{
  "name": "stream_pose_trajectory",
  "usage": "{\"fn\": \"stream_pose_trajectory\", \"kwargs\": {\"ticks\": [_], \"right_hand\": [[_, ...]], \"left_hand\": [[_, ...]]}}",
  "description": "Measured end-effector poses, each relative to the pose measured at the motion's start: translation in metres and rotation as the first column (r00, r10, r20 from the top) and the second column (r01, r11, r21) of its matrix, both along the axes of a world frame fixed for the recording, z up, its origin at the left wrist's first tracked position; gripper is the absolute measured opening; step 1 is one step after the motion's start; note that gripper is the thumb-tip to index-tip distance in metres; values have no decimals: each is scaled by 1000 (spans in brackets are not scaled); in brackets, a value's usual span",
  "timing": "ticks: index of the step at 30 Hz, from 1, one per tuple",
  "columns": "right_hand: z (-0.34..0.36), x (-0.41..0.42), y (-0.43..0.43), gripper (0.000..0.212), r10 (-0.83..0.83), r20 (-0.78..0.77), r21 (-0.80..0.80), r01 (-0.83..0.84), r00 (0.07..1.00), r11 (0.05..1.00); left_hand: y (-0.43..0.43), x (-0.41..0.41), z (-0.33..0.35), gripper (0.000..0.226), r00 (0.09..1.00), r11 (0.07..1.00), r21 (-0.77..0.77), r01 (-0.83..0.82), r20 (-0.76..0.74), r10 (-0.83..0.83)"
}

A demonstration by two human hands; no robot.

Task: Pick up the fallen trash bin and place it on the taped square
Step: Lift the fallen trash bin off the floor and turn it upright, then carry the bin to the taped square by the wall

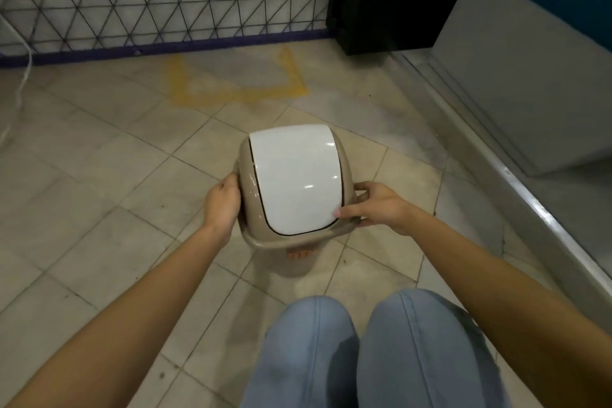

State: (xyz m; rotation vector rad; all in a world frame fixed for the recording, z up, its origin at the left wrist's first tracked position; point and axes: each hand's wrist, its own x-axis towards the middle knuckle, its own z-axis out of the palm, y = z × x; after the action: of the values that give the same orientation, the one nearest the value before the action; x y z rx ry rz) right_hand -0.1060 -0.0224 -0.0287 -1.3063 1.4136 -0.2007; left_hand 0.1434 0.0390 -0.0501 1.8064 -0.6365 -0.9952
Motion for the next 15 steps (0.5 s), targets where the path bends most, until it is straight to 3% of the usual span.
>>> {"fn": "stream_pose_trajectory", "kwargs": {"ticks": [11,15], "right_hand": [[-4,16,2,100,79,-97,-72,-86,992,994],[-6,14,4,111,144,-242,-206,-196,959,959]], "left_hand": [[5,12,-11,34,999,998,-56,-43,1,43],[9,13,-12,37,999,996,-83,-11,42,15]]}}
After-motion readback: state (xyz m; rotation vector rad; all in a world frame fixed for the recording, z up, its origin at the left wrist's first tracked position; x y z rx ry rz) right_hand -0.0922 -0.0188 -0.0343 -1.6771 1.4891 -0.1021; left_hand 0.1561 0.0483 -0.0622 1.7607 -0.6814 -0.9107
